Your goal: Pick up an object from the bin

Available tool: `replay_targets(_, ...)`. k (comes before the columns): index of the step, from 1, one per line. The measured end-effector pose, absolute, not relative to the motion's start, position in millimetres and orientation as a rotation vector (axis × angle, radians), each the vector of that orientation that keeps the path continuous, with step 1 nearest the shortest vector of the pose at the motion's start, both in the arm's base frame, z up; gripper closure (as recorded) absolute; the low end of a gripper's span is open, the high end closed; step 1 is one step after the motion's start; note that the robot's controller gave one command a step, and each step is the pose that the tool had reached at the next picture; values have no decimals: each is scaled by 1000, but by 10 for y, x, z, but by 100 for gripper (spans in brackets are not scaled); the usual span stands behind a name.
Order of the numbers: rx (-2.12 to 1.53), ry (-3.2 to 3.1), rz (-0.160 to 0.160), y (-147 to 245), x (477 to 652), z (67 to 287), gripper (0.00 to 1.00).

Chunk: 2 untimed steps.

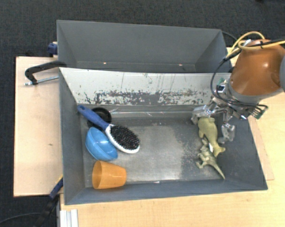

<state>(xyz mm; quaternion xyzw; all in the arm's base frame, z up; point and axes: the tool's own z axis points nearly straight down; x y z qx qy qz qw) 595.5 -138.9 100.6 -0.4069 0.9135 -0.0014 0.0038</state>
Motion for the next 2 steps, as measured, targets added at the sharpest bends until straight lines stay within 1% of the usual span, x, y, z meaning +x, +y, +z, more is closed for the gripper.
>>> replay_targets(1, -1274, 2866, -1, -1390, 5945, 1002, 100)
replay_targets(2, -1279, 2854, -12, -1308, 5934, 2348, 100)
